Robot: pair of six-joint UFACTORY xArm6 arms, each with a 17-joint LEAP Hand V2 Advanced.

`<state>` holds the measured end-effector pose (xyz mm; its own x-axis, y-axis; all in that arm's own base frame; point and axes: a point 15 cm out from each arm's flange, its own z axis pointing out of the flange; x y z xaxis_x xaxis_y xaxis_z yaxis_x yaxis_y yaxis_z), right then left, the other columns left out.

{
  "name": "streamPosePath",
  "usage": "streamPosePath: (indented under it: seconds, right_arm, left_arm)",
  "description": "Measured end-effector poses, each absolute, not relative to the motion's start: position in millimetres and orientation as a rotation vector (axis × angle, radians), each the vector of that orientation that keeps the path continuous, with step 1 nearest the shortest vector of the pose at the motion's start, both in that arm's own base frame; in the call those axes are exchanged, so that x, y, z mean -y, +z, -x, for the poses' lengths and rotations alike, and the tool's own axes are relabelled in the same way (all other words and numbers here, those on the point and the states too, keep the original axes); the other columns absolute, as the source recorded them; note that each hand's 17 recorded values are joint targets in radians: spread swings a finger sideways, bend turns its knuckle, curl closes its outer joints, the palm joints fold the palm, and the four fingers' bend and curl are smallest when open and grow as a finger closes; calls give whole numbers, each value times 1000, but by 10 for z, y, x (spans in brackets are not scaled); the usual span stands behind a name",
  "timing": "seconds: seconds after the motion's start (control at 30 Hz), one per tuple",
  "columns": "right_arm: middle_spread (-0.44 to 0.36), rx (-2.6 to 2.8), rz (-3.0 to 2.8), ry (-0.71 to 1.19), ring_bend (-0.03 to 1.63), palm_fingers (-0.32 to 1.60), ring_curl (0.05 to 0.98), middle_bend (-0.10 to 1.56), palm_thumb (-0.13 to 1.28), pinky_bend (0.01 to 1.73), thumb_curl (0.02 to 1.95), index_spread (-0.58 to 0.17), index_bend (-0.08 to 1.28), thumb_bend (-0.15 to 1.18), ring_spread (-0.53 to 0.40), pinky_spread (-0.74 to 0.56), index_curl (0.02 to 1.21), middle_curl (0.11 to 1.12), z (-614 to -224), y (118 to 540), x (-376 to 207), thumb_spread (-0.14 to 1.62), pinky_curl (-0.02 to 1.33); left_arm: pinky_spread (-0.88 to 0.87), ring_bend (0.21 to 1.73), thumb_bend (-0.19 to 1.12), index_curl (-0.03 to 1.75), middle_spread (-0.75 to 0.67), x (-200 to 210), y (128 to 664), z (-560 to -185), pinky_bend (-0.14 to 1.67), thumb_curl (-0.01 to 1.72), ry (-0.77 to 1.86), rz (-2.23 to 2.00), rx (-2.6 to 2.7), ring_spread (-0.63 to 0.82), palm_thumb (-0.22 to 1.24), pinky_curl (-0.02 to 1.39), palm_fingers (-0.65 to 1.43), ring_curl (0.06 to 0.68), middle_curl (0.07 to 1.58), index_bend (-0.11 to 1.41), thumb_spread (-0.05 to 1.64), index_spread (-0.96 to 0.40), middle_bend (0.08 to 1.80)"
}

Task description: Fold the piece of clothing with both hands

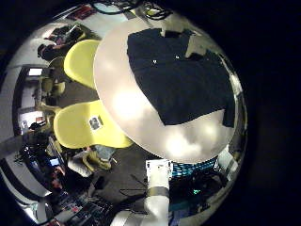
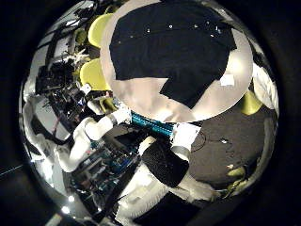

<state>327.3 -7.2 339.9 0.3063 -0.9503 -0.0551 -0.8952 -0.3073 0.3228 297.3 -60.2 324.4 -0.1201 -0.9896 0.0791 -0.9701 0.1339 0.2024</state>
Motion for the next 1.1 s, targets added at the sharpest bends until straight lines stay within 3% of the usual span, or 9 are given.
streamPosePath:
  seconds: [0.47, 0.77, 1.1]
  right_arm:
    - [13, 1708, -2300, -368, 760, 219, 202, 315, 352, 854, 260, -350, 161, -14, 92, 392, 296, 362, -3215, 3364, 500, 1294, 68]
    - [13, 1740, -2275, -381, 757, 220, 205, 312, 358, 850, 256, -350, 162, -13, 87, 395, 292, 365, -3180, 3356, 601, 1300, 75]
    - [13, 1736, -2263, -398, 749, 226, 207, 308, 356, 840, 249, -347, 168, -14, 86, 397, 294, 364, -3120, 3311, 598, 1307, 81]
  left_arm:
    - [104, 670, -21, 468, 16, 744, 3057, -2830, 302, 307, -172, -1891, 2186, 98, 337, 378, 349, 175, 460, 182, 1099, -127, 194]
    - [125, 700, -42, 409, 58, 454, 2345, -2848, 378, 294, -471, -1826, 2405, 148, 253, 403, 213, 190, 440, 139, 1033, -75, 175]
    - [225, 764, -31, 332, 216, 440, 1703, -2865, 501, 291, -600, -1775, 2474, 273, 193, 418, 46, 211, 365, 146, 954, 8, 176]
